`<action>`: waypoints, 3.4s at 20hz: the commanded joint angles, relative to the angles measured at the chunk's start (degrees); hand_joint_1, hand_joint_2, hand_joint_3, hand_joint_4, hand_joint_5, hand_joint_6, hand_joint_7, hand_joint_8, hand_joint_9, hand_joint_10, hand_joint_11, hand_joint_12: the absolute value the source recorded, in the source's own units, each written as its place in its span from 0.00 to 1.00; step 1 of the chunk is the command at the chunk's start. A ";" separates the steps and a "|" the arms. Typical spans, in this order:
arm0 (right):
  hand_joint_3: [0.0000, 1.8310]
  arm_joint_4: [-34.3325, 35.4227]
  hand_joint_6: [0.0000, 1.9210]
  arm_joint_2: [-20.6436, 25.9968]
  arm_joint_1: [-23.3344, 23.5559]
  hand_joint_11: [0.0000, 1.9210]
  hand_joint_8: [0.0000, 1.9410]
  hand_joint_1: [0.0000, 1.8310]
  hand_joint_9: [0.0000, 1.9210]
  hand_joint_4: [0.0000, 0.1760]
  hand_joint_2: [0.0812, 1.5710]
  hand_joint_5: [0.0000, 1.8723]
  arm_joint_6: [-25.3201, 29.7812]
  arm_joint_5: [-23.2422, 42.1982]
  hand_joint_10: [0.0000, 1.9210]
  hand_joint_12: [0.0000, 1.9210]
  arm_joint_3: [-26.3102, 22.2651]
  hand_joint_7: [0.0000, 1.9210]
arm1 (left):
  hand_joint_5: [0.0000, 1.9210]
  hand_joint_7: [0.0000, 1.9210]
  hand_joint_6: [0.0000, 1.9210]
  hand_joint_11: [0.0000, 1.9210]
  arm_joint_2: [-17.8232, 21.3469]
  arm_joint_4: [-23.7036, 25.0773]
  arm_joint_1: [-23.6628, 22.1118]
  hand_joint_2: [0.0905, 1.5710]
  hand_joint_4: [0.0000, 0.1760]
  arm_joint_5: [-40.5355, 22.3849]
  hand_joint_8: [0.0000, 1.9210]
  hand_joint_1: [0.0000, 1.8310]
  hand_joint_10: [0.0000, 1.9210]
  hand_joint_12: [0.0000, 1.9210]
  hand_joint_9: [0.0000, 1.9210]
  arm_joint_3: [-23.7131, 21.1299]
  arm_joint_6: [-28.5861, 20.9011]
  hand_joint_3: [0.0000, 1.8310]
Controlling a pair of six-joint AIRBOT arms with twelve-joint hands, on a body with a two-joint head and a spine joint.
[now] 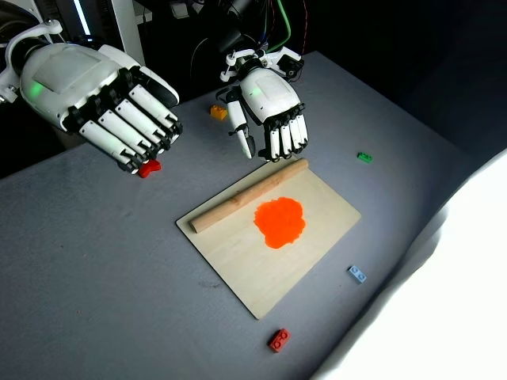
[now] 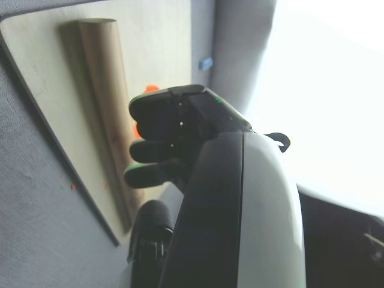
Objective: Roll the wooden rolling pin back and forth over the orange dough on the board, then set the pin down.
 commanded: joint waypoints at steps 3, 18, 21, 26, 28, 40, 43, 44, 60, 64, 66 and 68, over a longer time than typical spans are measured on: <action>0.11 -5.11 0.09 0.03 -0.03 0.00 0.00 0.00 0.01 0.00 0.89 0.02 -0.02 3.17 0.00 0.00 -0.16 0.04 | 0.00 0.00 0.00 0.00 0.43 5.10 -1.20 0.90 0.00 -3.10 0.00 0.00 0.00 0.09 0.01 0.26 0.14 0.01; 0.06 3.15 0.02 -0.95 -0.90 0.00 0.00 0.00 0.00 0.00 0.93 0.00 0.97 0.15 0.00 0.00 0.50 0.01 | 0.00 0.00 0.00 0.00 0.16 6.71 3.38 0.89 0.00 -5.21 0.00 0.00 0.00 0.05 0.00 0.16 -3.72 0.00; 0.05 4.29 0.02 -2.49 1.43 0.00 0.00 0.00 0.00 0.00 0.91 0.00 2.42 -0.98 0.00 0.00 3.67 0.01 | 0.00 0.00 0.00 0.00 -0.56 7.77 5.00 0.89 0.00 -6.61 0.00 0.00 0.00 0.00 0.00 0.49 -5.16 0.00; 0.03 7.07 0.01 -7.21 3.94 0.00 0.00 0.00 0.00 0.00 0.87 0.01 3.07 -2.91 0.00 0.00 8.86 0.01 | 0.00 0.00 0.00 0.00 -3.19 8.24 6.81 0.85 0.00 -6.98 0.00 0.00 0.00 0.00 0.00 1.88 -6.49 0.00; 0.03 6.69 0.01 -9.11 2.76 0.00 0.00 0.00 0.00 0.00 0.86 0.01 3.14 -4.26 0.00 0.00 10.49 0.02 | 0.00 0.00 0.00 0.00 -4.16 8.25 7.55 0.84 0.00 -6.95 0.00 0.00 0.00 0.00 0.00 2.53 -6.82 0.00; 0.05 0.05 0.01 -17.42 -0.43 0.00 0.01 0.00 0.00 0.00 0.93 0.01 4.23 -8.99 0.00 0.00 20.26 0.03 | 0.00 0.00 0.00 0.00 -7.91 10.17 9.94 0.90 0.00 -6.95 0.00 0.00 0.00 0.00 0.00 7.72 -10.72 0.01; 0.05 -1.44 0.01 -20.24 -2.20 0.00 0.00 0.00 0.00 0.00 0.93 0.01 4.00 -6.73 0.00 0.00 23.95 0.02 | 0.00 0.00 0.00 0.00 -8.41 11.52 10.53 0.89 0.00 -6.44 0.00 0.00 0.00 0.00 0.00 8.96 -14.12 0.00; 0.05 -1.85 0.01 -20.95 -2.62 0.00 0.00 0.00 0.00 0.00 0.93 0.01 4.14 -6.19 0.00 0.00 25.12 0.02 | 0.00 0.00 0.00 0.00 -8.36 11.80 10.81 0.89 0.00 -6.25 0.00 0.00 0.00 0.00 0.00 9.08 -14.84 0.00; 0.04 -1.46 0.01 -32.38 0.00 0.00 0.00 0.00 0.00 0.00 0.92 0.02 4.43 -5.36 0.00 0.00 38.25 0.02 | 0.00 0.00 0.00 0.00 -9.67 17.73 11.52 0.89 0.00 -2.29 0.00 0.00 0.00 0.00 0.00 11.17 -16.77 0.00; 0.04 -1.46 0.01 -34.12 0.76 0.00 0.00 0.00 0.00 0.00 0.92 0.02 4.60 -5.98 0.00 0.00 40.08 0.03 | 0.00 0.00 0.00 0.00 -9.49 17.91 12.30 0.90 0.00 -2.13 0.00 0.00 0.00 0.00 0.00 10.93 -16.80 0.00; 0.04 -1.46 0.02 -34.71 0.54 0.00 0.00 0.00 0.01 0.00 0.92 0.03 4.54 -6.16 0.00 0.00 40.71 0.03 | 0.00 0.00 0.00 0.00 -9.40 17.91 12.55 0.89 0.00 -2.13 0.00 0.00 0.00 0.00 0.00 10.95 -16.83 0.00; 0.04 -1.48 0.02 -35.03 0.05 0.00 0.00 0.00 0.01 0.00 0.92 0.03 4.39 -6.33 0.01 0.00 40.78 0.03 | 0.00 0.00 0.00 0.00 -9.32 17.91 12.70 0.89 0.00 -2.13 0.00 0.00 0.00 0.00 0.00 10.99 -16.82 0.00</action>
